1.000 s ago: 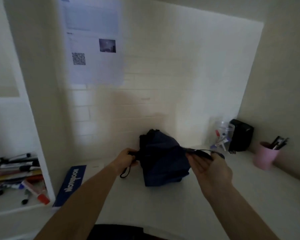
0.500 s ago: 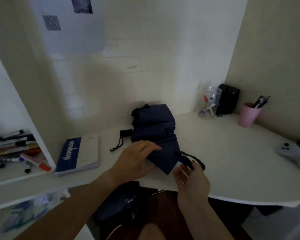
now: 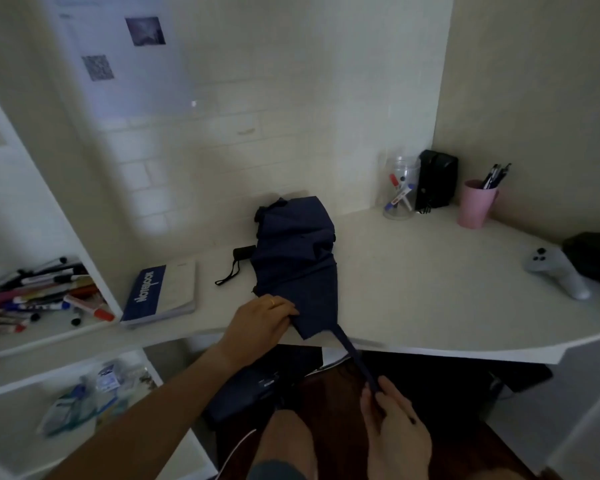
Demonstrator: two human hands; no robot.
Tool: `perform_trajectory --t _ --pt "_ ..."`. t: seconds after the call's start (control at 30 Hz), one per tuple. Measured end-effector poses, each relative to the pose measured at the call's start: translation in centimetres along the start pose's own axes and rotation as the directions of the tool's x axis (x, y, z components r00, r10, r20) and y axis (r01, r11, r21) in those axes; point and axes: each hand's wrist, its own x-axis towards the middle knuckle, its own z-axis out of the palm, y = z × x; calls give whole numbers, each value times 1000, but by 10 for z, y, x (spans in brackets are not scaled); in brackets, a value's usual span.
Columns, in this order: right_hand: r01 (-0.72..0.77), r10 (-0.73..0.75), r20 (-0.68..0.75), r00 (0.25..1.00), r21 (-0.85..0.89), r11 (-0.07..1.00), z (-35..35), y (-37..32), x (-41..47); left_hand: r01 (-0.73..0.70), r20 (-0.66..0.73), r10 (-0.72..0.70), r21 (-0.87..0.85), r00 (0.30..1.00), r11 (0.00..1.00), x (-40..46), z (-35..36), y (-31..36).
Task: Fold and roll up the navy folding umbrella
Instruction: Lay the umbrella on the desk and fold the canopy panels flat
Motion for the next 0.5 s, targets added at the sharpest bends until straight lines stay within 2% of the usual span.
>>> perform_trajectory --t 0.1,0.13,0.17,0.2,0.23,0.27,0.3,0.33,0.37,0.43,0.47,0.5 --pt "-161 156 -45 987 -140 977 -21 10 18 7 51 -7 7 999 1000 -7 3 5" --pt "-192 180 -74 981 -213 958 -25 8 22 16 60 -16 2 998 1000 -7 3 5" --pt "-168 143 -104 984 -299 939 -29 4 27 22 73 -22 -1 997 1000 -6 3 5" --pt "-73 29 -116 993 -396 915 -30 -2 30 21 93 -21 -4 995 1000 -4 1 5" --pt "95 -151 -72 986 -499 861 -31 -8 33 17 115 -16 -6 993 1000 -3 0 4" --pt "304 -336 55 940 -580 756 -29 -17 33 16 134 -14 -14 991 1000 -1 -1 3" --pt "521 -491 238 838 -615 591 -22 -27 33 22 149 -18 -29 989 999 0 -3 2" --pt "715 -593 435 678 -576 396 -10 -38 37 34 158 -26 -48 987 998 1 -5 1" --pt "844 -609 603 515 -481 238 8 -49 43 47 156 -37 -65 987 997 3 -5 0" --pt "956 -474 840 265 -291 19 57 -62 61 66 106 -58 -77 993 995 12 -5 -2" --pt "969 -356 917 180 -228 -98 83 -65 70 72 67 -67 -72 996 995 19 -3 -3" --pt "959 -212 967 139 -185 -215 107 -64 80 78 29 -76 -60 997 995 26 -1 -5"
